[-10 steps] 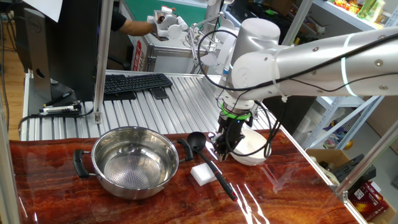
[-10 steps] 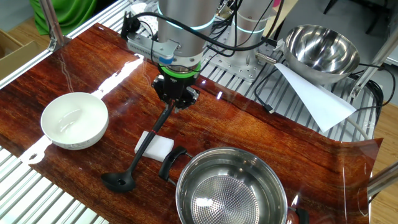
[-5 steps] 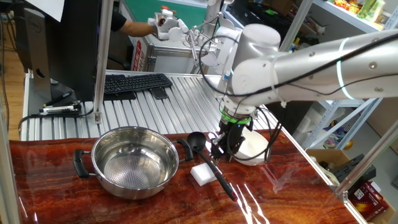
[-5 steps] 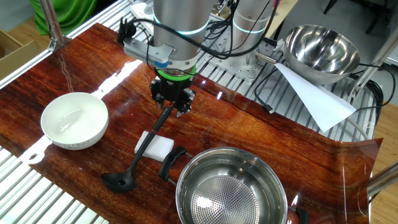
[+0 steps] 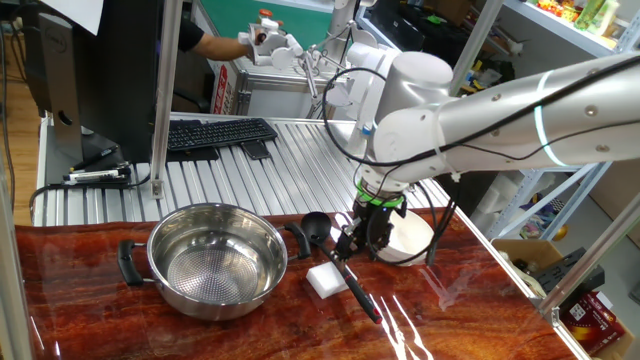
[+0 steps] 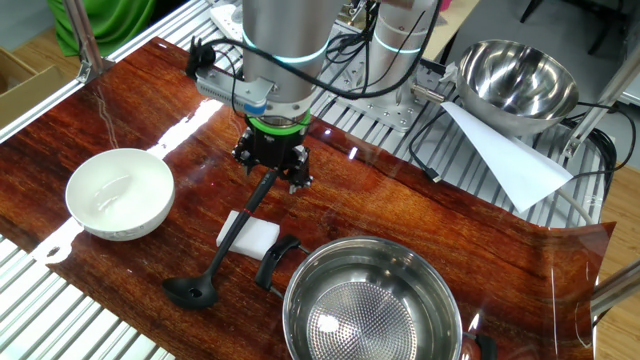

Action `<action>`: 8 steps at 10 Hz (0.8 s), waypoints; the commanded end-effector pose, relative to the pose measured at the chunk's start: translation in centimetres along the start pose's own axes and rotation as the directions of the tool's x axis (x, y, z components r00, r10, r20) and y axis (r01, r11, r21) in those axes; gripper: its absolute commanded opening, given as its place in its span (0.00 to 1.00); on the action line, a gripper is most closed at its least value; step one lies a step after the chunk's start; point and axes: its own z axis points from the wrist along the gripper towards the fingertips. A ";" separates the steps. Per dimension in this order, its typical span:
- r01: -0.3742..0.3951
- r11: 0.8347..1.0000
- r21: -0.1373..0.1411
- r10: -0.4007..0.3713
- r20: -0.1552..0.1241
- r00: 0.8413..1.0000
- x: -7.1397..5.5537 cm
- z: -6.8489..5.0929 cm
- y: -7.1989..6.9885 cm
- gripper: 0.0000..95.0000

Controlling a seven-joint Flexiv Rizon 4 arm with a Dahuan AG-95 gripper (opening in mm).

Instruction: Scoop water with a large spoon from one bowl to another

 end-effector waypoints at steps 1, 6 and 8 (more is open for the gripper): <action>0.001 1.000 0.004 -0.001 0.004 1.000 0.1 0.4 -0.1 0.80; 0.003 1.000 0.003 -0.003 0.035 0.999 -0.2 2.7 -0.7 0.80; 0.006 1.000 0.001 -0.006 0.047 0.999 -0.1 3.5 -1.1 0.80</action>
